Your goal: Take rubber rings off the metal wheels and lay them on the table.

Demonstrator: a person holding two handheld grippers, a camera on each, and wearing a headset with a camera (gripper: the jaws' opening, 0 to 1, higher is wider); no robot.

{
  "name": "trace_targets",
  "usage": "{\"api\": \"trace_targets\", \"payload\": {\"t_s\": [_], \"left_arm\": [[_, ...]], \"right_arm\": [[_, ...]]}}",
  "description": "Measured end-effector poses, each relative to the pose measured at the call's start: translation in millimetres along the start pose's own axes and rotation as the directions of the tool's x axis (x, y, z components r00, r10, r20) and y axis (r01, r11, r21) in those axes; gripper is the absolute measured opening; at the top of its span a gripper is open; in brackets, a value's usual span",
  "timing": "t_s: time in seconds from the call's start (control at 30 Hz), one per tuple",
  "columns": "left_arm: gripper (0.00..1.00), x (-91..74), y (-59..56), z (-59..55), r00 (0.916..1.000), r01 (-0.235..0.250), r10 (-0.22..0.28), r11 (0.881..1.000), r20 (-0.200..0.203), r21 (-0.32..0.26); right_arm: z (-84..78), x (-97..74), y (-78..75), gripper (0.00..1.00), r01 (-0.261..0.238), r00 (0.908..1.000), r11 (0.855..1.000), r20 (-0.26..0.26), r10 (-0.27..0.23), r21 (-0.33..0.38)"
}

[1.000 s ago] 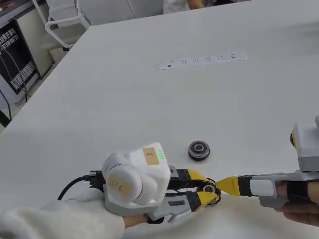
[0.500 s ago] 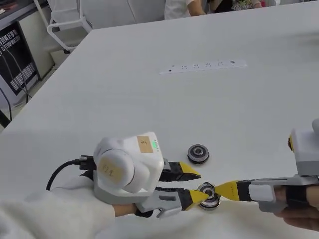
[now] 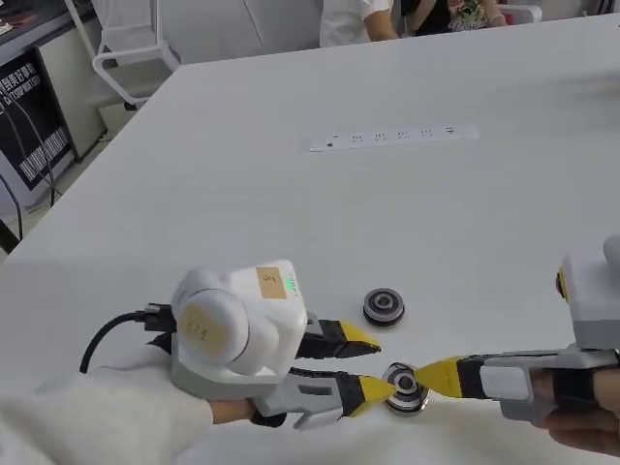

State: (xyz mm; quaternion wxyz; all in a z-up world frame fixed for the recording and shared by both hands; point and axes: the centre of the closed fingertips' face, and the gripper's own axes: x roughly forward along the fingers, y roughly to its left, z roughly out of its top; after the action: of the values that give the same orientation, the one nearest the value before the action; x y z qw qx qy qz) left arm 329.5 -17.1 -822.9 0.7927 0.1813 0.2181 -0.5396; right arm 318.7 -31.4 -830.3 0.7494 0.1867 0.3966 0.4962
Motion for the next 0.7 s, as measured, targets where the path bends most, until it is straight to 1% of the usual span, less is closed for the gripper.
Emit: {"api": "trace_targets", "payload": {"t_s": [0.13,0.2,0.23,0.27,0.37,0.4,0.47,0.5,0.6,0.67,0.7], "left_arm": [[0.31,-7.3,3.7,4.6,0.9997,-0.012,0.012,1.0,0.019,-0.009],[0.34,-13.4,5.1,8.8,0.9992,-0.015,0.016,1.0,0.036,-0.023],[0.36,-15.3,5.2,10.1,0.9991,-0.013,0.014,1.0,0.041,-0.028],[0.37,-18.2,3.2,11.6,0.9989,0.0,0.002,0.999,0.046,-0.045],[0.42,-25.0,1.4,15.2,0.9989,0.011,-0.009,0.999,0.045,-0.044],[0.45,-27.1,1.5,17.1,0.9989,0.009,-0.007,0.999,0.046,-0.046],[0.51,-33.3,1.3,23.6,0.9982,0.004,-0.002,0.999,0.06,-0.043],[0.52,-37.2,0.9,26.1,0.998,0.002,0.001,0.999,0.064,-0.04],[0.47,-46.0,2.0,27.9,0.998,-0.018,0.018,1.0,0.06,-0.011],[0.49,-54.3,3.4,30.1,0.9975,-0.031,0.032,0.999,0.063,-0.015],[0.52,-60.4,4.6,32.7,0.9966,-0.041,0.042,0.999,0.071,-0.017]], "right_arm": [[0.7,-0.6,0.6,0.0,0.002,1.0,1.0,-0.001,-0.002,-0.008],[1.1,-1.1,1.8,0.0,0.001,1.0,1.0,-0.001,-0.001,-0.013],[3.0,-1.7,4.0,0.0,-0.009,0.9999,1.0,0.008,0.009,-0.011],[6.5,-3.6,7.2,0.0,-0.022,0.9995,1.0,0.021,0.022,-0.001],[9.4,-7.0,6.4,0.0,-0.005,0.9997,1.0,0.022,0.005,-0.023],[9.7,-8.2,6.3,0.0,-0.006,0.9997,1.0,0.025,0.006,-0.022],[10.3,-10.8,5.8,0.0,-0.003,0.9996,1.0,0.029,0.004,-0.02],[11.1,-12.7,5.3,0.0,0.002,0.9995,1.0,0.032,-0.001,-0.025],[12.8,-17.5,5.2,0.0,0.007,0.9994,0.999,0.035,-0.006,-0.041],[14.8,-22.8,4.9,0.0,0.01,0.9991,0.999,0.041,-0.008,-0.044],[16.4,-26.3,4.3,0.0,0.015,0.9988,0.999,0.047,-0.012,-0.047]]}}
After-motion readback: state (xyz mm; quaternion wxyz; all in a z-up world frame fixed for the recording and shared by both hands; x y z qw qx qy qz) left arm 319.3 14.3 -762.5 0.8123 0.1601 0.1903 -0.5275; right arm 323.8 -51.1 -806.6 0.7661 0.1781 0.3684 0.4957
